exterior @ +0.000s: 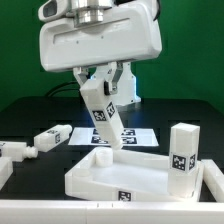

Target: Assemble desk

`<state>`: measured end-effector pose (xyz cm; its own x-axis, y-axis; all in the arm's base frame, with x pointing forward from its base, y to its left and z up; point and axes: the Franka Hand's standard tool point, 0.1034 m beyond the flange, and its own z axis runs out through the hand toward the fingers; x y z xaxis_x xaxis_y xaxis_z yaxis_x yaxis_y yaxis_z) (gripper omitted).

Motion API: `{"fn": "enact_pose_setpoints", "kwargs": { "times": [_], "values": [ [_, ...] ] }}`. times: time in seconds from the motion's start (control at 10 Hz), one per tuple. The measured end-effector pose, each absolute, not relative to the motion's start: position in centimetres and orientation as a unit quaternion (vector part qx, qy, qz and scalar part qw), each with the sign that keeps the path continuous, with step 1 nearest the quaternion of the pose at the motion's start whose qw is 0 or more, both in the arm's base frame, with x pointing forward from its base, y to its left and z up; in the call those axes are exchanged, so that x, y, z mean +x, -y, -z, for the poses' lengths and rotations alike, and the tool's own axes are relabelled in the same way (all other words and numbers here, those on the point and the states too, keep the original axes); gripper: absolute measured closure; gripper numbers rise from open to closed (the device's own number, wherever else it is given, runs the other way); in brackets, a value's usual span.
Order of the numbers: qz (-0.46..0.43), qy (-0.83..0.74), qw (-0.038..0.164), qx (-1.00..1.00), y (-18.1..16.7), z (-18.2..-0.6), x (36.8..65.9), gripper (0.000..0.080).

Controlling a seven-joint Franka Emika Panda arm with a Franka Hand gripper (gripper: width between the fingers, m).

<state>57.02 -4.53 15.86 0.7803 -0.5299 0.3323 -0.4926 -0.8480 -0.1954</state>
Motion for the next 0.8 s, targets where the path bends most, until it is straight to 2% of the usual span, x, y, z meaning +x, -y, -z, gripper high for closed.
{"fn": "enact_pose_setpoints", "kwargs": {
  "times": [0.2,0.3,0.4,0.6,0.8],
  "values": [
    [0.258,-0.252,0.019,-0.932,4.6,-15.5,57.0,0.0515],
    [0.264,-0.232,0.002,-0.936,4.9,-14.3,56.4,0.0515],
    [0.258,-0.208,-0.007,-0.943,5.1,-14.0,56.4,0.0515],
    [0.253,-0.166,-0.022,-0.953,6.3,-14.1,56.7,0.0515],
    [0.252,-0.167,-0.021,-0.953,6.0,-14.0,56.7,0.0515]
  ]
}}
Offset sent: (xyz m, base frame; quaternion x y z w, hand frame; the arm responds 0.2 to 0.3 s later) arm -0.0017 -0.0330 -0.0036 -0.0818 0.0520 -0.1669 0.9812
